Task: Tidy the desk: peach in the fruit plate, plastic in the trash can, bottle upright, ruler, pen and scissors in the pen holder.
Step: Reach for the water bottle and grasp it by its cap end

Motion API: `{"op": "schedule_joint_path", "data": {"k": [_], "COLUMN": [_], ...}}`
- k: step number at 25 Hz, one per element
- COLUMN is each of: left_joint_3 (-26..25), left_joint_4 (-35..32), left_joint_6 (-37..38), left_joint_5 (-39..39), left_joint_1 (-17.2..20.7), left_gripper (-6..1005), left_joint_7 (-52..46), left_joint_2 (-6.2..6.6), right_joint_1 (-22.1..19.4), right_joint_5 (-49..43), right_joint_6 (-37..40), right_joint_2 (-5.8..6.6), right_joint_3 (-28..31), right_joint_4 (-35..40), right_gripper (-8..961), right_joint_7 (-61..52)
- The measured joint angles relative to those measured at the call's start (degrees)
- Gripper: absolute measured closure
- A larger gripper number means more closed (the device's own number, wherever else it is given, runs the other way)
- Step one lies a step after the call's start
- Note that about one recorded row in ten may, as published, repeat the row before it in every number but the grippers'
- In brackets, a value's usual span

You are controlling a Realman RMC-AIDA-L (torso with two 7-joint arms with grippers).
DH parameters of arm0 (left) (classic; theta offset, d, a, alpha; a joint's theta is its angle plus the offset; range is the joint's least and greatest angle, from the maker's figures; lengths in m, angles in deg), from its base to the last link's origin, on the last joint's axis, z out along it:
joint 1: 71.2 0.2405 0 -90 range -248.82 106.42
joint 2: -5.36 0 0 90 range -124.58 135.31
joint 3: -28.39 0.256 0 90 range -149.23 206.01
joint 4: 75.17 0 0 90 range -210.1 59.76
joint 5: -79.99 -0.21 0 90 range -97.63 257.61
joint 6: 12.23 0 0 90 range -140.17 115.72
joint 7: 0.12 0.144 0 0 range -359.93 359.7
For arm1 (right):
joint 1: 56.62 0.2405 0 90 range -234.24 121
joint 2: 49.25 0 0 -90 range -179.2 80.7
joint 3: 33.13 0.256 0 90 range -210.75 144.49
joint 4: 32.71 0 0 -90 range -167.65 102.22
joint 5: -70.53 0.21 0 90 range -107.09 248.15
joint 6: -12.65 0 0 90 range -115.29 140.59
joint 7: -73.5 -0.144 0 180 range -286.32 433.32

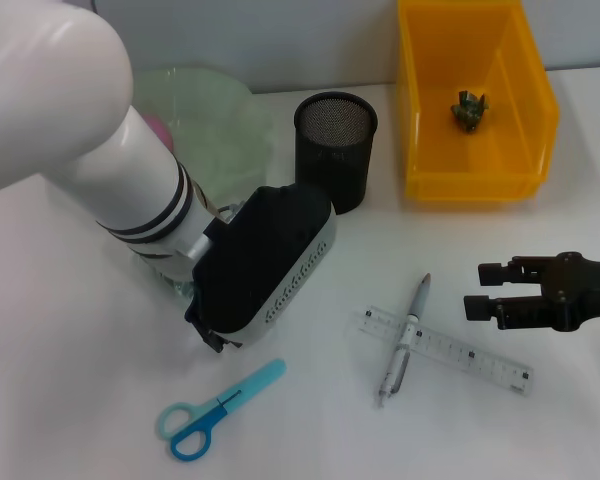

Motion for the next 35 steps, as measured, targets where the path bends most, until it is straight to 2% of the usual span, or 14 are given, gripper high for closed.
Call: {"op": "schedule_joint_path", "data": {"k": [11, 22, 28, 35], "left_joint_3": [1.44, 1.92, 2.36, 3.27], "left_joint_4": [3.33, 3.54, 4.45, 5.58], "left_joint_6": [-2.35, -2.60, -3.43, -5.09], "left_joint_5": [0.33, 0.63, 0.63, 0.67], "left_joint_1": [-1.09, -1.19, -1.32, -1.70], "left_gripper": [240, 243, 444, 462], "left_joint_7": [-0.11, -0.66, -0.93, -1.38], "left_joint_2": [0.03, 0.03, 0.03, 0.10], "right_joint_1": [0.06, 0.06, 0.03, 0.12], "right_joint_5": [0.00, 0.00, 0.00, 0.10], "right_joint_6": [-0.69, -0.69, -0.68, -0.68], "right_joint_2": [0.16, 0.18, 0.14, 0.10], "right_joint_3": [-0.21, -0.08, 0.00, 0.00], "right_joint_4": [-0.04, -0.09, -0.09, -0.09], "right_gripper": [194, 194, 194, 194], "right_joint_7": [0.03, 0.07, 0.08, 0.07]}}
